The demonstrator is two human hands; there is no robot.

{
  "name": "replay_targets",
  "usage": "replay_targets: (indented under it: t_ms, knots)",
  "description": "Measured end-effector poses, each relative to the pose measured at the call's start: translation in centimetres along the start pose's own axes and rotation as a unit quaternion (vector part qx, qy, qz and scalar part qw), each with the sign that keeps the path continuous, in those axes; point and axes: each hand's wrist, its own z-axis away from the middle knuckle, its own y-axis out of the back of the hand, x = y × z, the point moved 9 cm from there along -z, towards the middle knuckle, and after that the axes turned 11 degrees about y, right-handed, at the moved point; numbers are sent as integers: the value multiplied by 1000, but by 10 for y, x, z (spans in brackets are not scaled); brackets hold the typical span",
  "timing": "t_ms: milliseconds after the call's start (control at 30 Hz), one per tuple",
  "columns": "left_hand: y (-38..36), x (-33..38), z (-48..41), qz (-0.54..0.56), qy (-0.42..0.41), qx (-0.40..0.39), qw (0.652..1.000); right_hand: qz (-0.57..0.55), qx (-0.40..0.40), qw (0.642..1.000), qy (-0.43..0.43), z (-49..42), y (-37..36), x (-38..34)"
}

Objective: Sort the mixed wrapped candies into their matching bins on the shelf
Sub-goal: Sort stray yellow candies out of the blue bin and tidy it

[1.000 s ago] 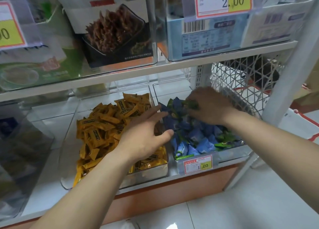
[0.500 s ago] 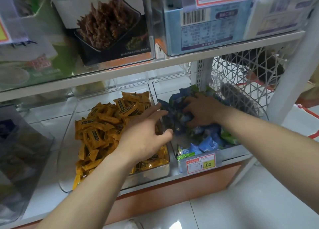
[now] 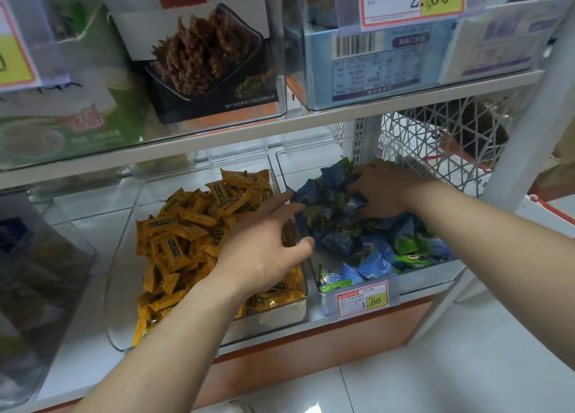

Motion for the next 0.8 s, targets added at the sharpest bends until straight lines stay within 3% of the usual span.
replay_targets:
  t_ms: [167,233,400,467,667,800]
  knots:
    - [0,-1,-1,6,-2,6,1000,84,133,986,47,0,20,-38]
    - [-1,0,-1,5,-2,7,1000,48,121,989,76,-7,12,-50]
    - [-2,-1,-2,7,3,5,1000,-161,-59,985,-24,-25,-24,-42]
    - [-2,-2,-2,7,4,5,1000,-187,-82,979,-15,-34,-28,-53]
    - [-2,-1,-2,4,5,7,1000,-181,-34,983,-1,-43,-32,-70]
    - [-1,0,-2,9,5,6,1000,-304,60,951,11,-33,-35,-74]
